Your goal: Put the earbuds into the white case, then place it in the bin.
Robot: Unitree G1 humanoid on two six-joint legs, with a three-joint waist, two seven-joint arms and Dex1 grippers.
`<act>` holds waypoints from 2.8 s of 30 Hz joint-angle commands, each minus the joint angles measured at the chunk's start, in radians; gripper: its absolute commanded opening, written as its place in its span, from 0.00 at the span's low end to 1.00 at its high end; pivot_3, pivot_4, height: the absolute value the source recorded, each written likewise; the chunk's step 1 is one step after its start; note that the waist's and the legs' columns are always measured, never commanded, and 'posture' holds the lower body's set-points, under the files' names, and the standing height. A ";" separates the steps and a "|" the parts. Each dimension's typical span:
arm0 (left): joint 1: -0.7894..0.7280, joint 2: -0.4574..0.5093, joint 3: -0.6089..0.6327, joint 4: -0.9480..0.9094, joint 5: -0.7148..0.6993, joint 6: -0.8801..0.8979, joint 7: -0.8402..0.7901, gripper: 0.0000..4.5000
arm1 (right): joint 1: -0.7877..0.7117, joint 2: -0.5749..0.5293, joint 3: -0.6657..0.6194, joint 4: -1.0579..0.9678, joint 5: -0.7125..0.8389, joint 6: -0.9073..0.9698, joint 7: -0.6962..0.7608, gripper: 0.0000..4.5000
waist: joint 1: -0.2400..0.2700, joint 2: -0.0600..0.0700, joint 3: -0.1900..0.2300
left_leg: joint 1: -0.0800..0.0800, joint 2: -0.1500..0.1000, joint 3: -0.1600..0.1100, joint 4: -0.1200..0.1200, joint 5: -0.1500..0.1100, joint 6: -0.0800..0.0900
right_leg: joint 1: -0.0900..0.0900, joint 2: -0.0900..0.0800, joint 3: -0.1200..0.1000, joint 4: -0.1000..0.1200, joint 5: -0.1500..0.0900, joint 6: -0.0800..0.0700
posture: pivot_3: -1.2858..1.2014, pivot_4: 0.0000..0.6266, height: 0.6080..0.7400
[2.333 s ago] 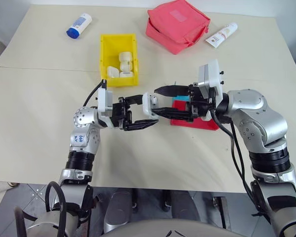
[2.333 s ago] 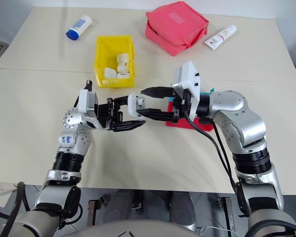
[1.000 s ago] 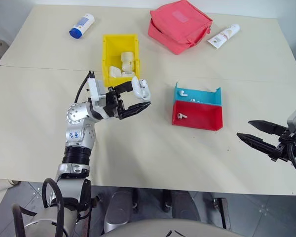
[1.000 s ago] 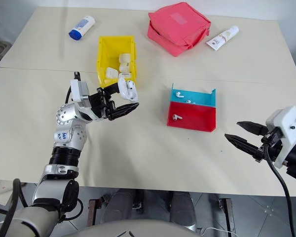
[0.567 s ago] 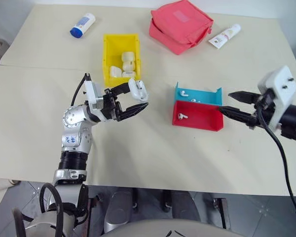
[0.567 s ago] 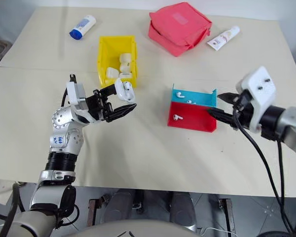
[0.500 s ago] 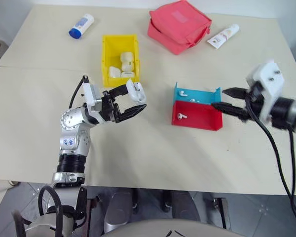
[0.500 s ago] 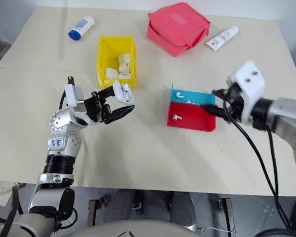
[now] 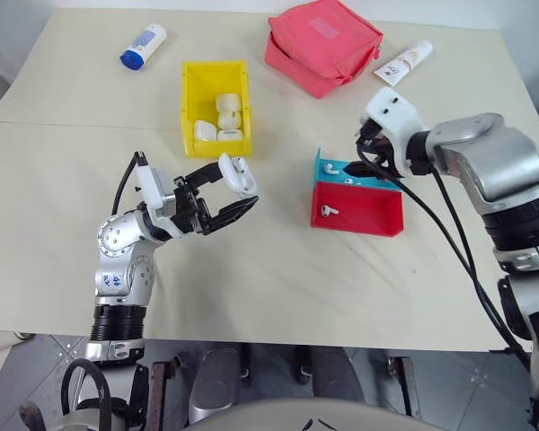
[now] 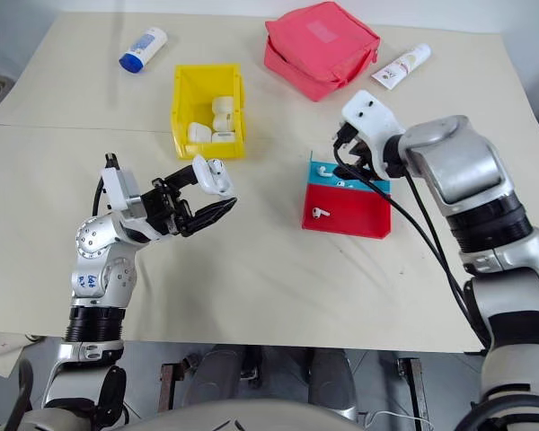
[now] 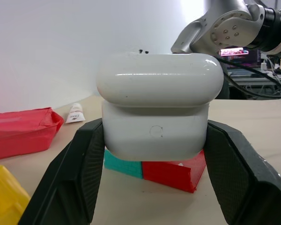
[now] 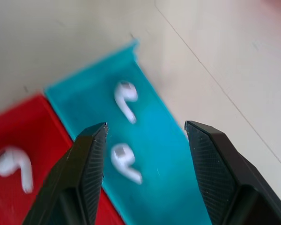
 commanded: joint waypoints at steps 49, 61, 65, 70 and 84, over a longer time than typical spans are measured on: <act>0.116 0.032 0.013 -0.151 -0.017 -0.014 0.054 0.62 | -0.198 0.262 0.019 0.507 -0.348 -0.324 0.231 0.10 | -0.023 0.002 0.001 | 0.000 0.001 0.000 0.000 0.001 -0.001 | 0.000 0.001 0.001 0.001 0.000 0.000 | 0.52 0.24 1.00; 0.073 0.033 0.013 -0.095 -0.016 -0.028 0.043 0.62 | -0.231 0.232 -0.099 0.494 -0.322 -0.315 0.213 0.10 | -0.023 0.004 0.002 | 0.000 0.001 0.000 -0.001 0.001 -0.001 | -0.001 0.001 0.001 0.001 0.000 0.000 | 0.52 0.24 1.00; 0.056 0.032 0.011 -0.072 -0.017 -0.030 0.032 0.62 | -0.201 0.206 -0.143 0.445 -0.304 -0.285 0.216 0.10 | -0.023 0.004 0.002 | 0.000 0.001 0.000 -0.001 0.001 -0.001 | -0.001 0.001 0.001 0.001 0.000 0.000 | 0.52 0.24 1.00; 0.018 0.029 -0.001 -0.033 -0.022 -0.032 0.002 0.62 | -0.096 0.179 -0.283 0.200 -0.159 -0.186 0.253 0.10 | -0.022 0.004 0.002 | 0.000 0.001 0.000 -0.001 0.001 -0.001 | -0.001 0.001 0.001 0.001 0.000 0.000 | 0.52 0.24 1.00; -0.191 -0.016 -0.043 0.222 -0.024 -0.053 -0.184 0.62 | 0.232 0.334 -0.721 -0.608 0.450 0.415 0.073 0.10 | -0.017 0.004 0.002 | 0.000 0.001 -0.001 -0.001 0.001 -0.001 | 0.000 0.001 0.001 0.002 0.000 0.000 | 0.52 0.24 1.00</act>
